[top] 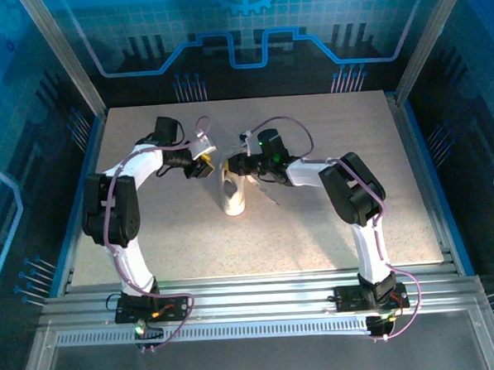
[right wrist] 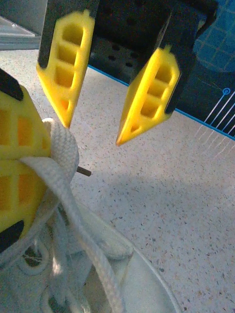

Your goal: Tie the shoes

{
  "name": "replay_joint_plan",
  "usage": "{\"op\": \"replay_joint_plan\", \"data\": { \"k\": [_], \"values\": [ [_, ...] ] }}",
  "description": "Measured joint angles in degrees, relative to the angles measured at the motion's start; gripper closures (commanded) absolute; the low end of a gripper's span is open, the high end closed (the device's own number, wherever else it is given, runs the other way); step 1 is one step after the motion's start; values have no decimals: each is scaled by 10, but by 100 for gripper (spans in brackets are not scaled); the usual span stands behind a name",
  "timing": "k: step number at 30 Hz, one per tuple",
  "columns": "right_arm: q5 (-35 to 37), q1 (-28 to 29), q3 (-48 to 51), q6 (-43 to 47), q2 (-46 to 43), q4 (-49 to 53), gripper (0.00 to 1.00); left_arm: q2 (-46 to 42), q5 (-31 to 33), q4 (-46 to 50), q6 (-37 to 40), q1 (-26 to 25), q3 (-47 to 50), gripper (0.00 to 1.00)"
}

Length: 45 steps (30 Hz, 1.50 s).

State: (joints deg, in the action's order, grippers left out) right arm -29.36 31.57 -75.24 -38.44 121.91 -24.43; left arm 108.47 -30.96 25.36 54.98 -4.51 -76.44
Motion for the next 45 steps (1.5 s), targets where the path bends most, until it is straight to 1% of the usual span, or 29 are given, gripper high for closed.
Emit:
{"op": "replay_joint_plan", "data": {
  "k": [11,18,28,32,34,36,37,38,40,42,45],
  "values": [
    [-41,-6,-40,17,16,35,100,34,37,-8,35,-26,-9,56],
    [-60,-9,-55,31,22,56,100,43,55,-24,36,-34,-22,55],
    [-91,-15,-69,40,32,69,100,43,55,-40,37,-43,-22,59],
    [-106,-18,-70,40,33,68,100,43,51,-43,37,-49,-23,66],
    [-113,-20,-70,40,35,68,100,44,50,-42,38,-52,-24,76],
    [-121,-23,-71,40,38,64,100,45,47,-38,37,-54,-26,95],
    [-125,-24,-71,40,39,65,99,46,48,-37,39,-55,-27,100],
    [-127,-24,-72,40,39,66,92,47,47,-36,38,-55,-28,100],
    [-129,-24,-73,41,39,69,85,47,48,-32,35,-56,-28,100],
    [-130,-25,-72,47,39,70,74,47,49,-29,35,-56,-29,100],
    [-132,-30,-62,53,32,71,68,47,53,-19,34,-56,-29,100]
  ]
}}
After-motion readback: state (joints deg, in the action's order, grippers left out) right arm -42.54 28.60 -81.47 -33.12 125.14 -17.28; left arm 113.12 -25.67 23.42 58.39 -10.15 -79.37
